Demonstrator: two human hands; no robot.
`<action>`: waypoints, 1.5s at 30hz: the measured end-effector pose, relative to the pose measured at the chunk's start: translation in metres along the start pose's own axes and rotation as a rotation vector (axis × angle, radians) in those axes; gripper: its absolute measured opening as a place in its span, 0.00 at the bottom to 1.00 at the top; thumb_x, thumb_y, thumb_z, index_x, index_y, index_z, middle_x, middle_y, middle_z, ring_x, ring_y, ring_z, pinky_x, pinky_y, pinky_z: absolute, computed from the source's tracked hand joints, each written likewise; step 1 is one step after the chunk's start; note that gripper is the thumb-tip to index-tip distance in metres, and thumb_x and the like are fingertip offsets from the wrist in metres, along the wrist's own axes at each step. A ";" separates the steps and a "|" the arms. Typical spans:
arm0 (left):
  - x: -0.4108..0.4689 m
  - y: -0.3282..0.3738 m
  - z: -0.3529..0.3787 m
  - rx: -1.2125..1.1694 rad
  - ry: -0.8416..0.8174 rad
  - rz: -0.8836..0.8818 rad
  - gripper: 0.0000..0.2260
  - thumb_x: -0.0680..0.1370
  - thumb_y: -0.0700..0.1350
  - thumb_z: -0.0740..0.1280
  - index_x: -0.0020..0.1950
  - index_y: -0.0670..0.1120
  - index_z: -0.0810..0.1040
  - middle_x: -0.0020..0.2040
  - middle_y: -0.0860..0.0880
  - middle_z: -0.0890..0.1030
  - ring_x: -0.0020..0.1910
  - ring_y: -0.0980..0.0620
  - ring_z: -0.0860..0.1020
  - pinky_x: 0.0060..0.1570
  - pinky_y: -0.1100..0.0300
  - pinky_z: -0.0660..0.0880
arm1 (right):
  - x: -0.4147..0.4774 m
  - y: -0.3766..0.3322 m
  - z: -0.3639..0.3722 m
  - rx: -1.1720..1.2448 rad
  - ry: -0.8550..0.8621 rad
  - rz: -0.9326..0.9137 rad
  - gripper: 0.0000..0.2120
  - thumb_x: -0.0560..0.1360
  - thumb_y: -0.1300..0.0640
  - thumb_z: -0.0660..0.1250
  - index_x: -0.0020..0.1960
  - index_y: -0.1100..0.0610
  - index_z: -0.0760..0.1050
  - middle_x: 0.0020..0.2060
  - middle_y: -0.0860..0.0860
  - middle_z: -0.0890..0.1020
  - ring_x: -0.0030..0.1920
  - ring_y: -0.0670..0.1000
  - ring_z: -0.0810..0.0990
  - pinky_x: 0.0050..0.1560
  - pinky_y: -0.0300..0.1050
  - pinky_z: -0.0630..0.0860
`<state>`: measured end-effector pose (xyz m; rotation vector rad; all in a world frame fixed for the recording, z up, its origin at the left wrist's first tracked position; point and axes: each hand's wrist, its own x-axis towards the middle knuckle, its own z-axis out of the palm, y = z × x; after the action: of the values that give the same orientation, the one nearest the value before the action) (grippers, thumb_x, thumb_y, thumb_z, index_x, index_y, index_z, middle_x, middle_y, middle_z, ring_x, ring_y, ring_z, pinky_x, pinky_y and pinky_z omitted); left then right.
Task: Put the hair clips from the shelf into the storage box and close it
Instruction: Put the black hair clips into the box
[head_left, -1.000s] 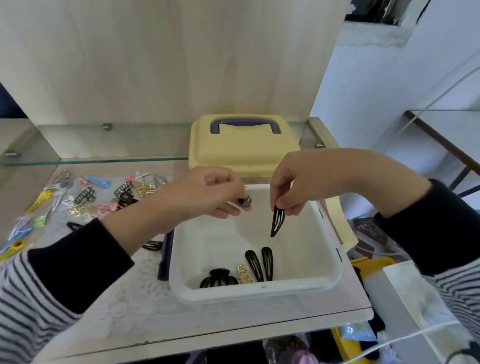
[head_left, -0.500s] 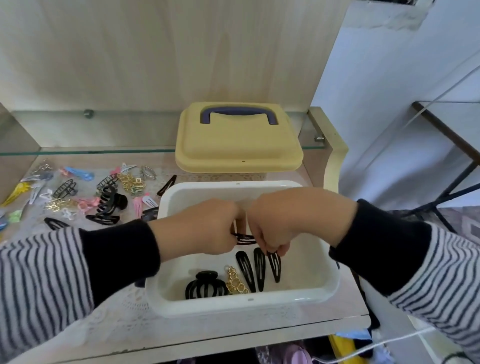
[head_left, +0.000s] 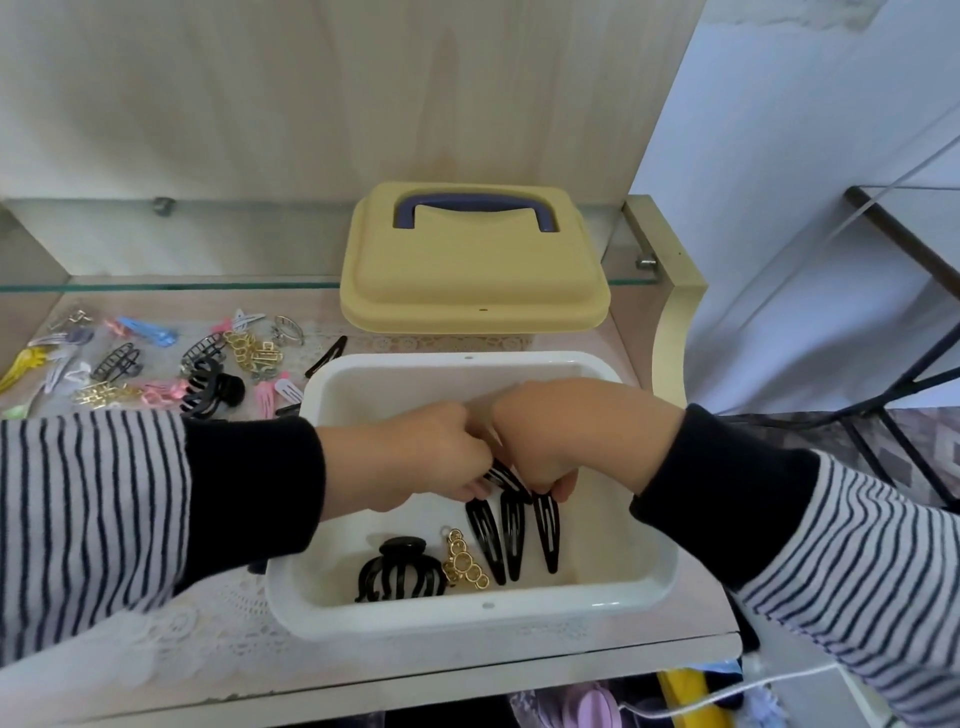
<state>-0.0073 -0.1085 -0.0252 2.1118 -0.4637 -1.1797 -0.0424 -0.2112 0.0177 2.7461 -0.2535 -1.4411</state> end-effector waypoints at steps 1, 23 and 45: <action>-0.001 0.001 0.000 -0.033 0.003 -0.011 0.12 0.77 0.33 0.56 0.49 0.44 0.78 0.47 0.40 0.84 0.41 0.53 0.83 0.45 0.61 0.81 | 0.000 -0.001 -0.001 -0.002 0.006 0.012 0.08 0.78 0.63 0.62 0.41 0.59 0.76 0.34 0.50 0.78 0.19 0.43 0.74 0.37 0.41 0.73; -0.009 0.011 0.010 0.149 -0.013 0.058 0.04 0.72 0.42 0.72 0.40 0.49 0.79 0.40 0.46 0.81 0.38 0.49 0.76 0.46 0.55 0.77 | -0.008 0.006 0.004 0.082 0.119 0.026 0.13 0.77 0.65 0.64 0.61 0.61 0.74 0.51 0.56 0.79 0.55 0.54 0.79 0.46 0.44 0.72; -0.009 0.010 -0.001 0.704 0.026 0.262 0.08 0.76 0.43 0.67 0.51 0.54 0.72 0.48 0.57 0.73 0.52 0.55 0.75 0.54 0.62 0.73 | -0.003 0.010 0.011 0.306 0.232 -0.056 0.08 0.74 0.66 0.63 0.51 0.57 0.75 0.37 0.52 0.76 0.36 0.53 0.75 0.34 0.43 0.74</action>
<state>-0.0113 -0.1099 -0.0122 2.5232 -1.2461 -0.9104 -0.0545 -0.2204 0.0147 3.1541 -0.4238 -1.1628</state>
